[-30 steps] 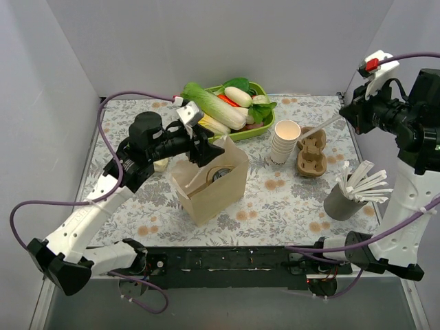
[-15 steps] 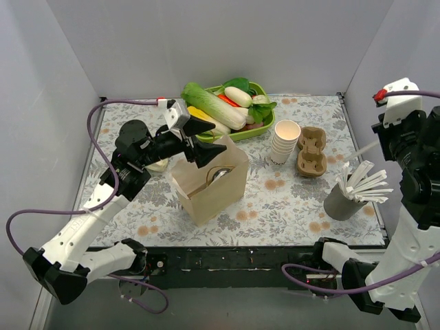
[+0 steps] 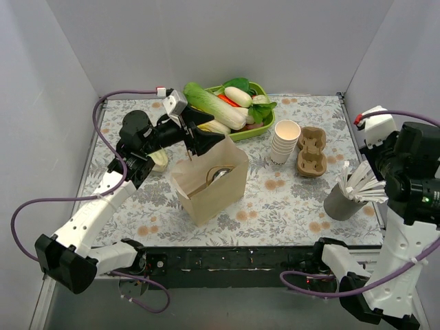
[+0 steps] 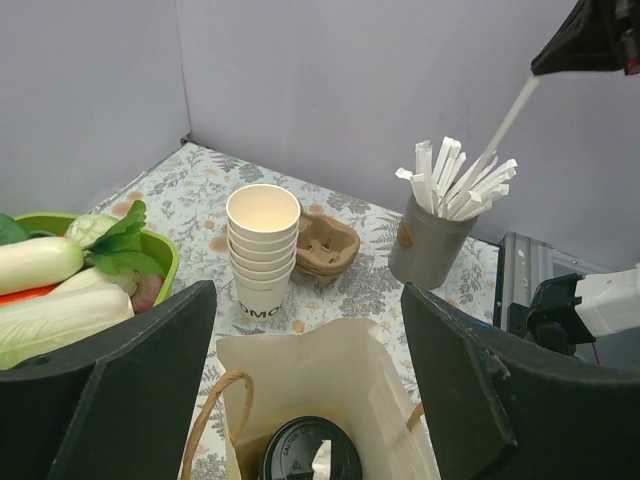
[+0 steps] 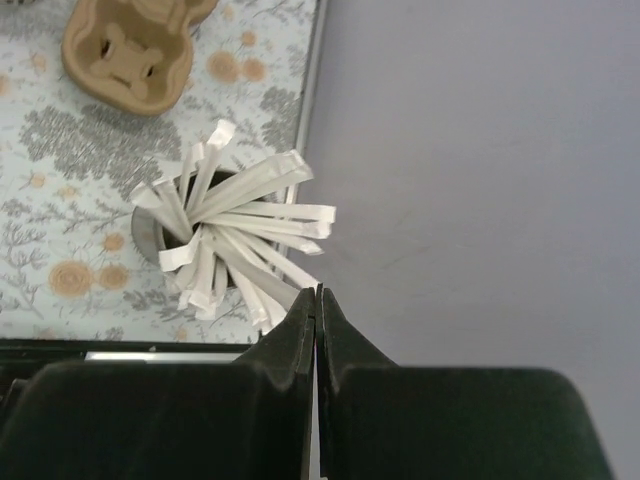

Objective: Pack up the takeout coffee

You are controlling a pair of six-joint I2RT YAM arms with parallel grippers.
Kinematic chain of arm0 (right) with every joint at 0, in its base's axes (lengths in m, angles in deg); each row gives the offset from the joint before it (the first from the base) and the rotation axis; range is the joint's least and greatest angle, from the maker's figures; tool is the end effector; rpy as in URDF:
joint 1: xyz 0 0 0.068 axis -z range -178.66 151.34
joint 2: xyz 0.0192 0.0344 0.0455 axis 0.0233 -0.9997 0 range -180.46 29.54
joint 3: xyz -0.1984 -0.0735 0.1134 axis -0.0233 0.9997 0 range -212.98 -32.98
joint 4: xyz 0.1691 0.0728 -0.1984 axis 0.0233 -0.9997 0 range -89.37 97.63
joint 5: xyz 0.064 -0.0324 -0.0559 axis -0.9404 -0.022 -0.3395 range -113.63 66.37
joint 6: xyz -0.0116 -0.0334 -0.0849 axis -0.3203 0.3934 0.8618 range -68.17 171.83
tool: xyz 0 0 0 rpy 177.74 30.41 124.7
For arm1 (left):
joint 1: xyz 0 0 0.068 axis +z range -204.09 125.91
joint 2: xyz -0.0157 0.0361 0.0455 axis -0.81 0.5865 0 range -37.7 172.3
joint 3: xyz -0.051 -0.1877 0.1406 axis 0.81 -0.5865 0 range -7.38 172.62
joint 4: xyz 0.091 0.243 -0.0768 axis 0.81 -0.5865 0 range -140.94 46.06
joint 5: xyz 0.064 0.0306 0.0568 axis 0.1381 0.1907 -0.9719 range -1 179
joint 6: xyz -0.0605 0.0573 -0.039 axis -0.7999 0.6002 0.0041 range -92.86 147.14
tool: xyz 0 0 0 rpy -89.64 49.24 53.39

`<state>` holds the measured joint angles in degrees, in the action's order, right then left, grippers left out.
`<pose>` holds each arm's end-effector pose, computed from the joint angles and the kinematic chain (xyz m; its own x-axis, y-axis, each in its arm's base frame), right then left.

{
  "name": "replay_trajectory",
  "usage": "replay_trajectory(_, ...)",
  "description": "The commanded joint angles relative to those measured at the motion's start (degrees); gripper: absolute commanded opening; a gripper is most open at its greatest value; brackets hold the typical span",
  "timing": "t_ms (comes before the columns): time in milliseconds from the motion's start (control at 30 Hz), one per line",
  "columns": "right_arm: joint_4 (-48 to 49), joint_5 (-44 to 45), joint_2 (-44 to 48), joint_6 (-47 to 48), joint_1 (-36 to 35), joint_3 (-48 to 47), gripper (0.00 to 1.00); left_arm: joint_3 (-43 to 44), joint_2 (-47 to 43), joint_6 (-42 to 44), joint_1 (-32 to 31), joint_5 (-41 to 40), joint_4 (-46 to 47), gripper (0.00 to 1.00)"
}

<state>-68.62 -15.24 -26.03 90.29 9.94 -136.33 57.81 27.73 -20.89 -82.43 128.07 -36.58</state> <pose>0.1502 -0.0349 0.4579 -0.5400 -0.5406 -0.6451 -0.0781 0.7953 -0.6011 0.2538 -0.1960 0.3987 -0.6104 -0.3267 -0.7216 0.6956 0.2147 -0.6856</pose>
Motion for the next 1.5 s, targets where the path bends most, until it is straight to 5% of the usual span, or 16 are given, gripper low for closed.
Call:
replay_trajectory(0, 1.98, -2.22, -1.03, -0.05, 0.01, 7.19, 0.01, 1.43, -0.3, -0.14, 0.83, 1.19, 1.0, 0.75)
replay_trajectory(267, 11.64, 1.02, -0.24, -0.49, 0.01, 22.73, 0.01, 4.15, 0.49, 0.74, 0.74, -0.83, -0.85, 0.76)
replay_trajectory(300, 12.69, 0.76, -0.85, -0.75, 0.01, 22.67, 0.08, 5.03, 0.75, 0.92, 0.74, -1.01, -1.29, 0.76)
replay_trajectory(367, 12.44, -1.69, -2.43, -1.37, 0.01, 20.13, 0.4, 6.43, 1.02, 1.71, 0.56, -1.8, -1.99, 0.76)
replay_trajectory(400, 12.0, -5.7, -4.87, -2.24, 0.01, 15.25, 0.68, 8.1, 1.28, 2.23, 0.22, -2.67, -2.95, 0.76)
replay_trajectory(500, 10.51, -13.26, -10.23, -3.73, 0.01, 5.84, 0.89, 10.57, 1.72, 4.7, -0.31, -4.17, -5.06, 0.78)
replay_trajectory(767, 20.22, -23.5, -22.02, -14.35, -0.25, -8.08, 0.94, 21.28, 5.05, 12.77, 1.08, -25.59, -15.34, 0.98)
replay_trajectory(967, 28.51, -4.76, -38.7, -25.97, -5.6, -22.92, 0.98, 20.86, 5.06, 24.38, 4.85, -41.41, -15.18, 0.98)
replay_trajectory(1133, 40.87, 3.83, -43.22, -23.61, -15.53, -23.22, 0.98, 23.22, 8.13, 21.58, 13.38, -39.16, -20.27, 0.98)
replay_trajectory(1467, 58.82, 2.24, -38.83, -24.48, -23.54, -12.85, 0.98, 26.31, 11.3, 17.26, 24.2, -36.08, -21.68, 0.98)
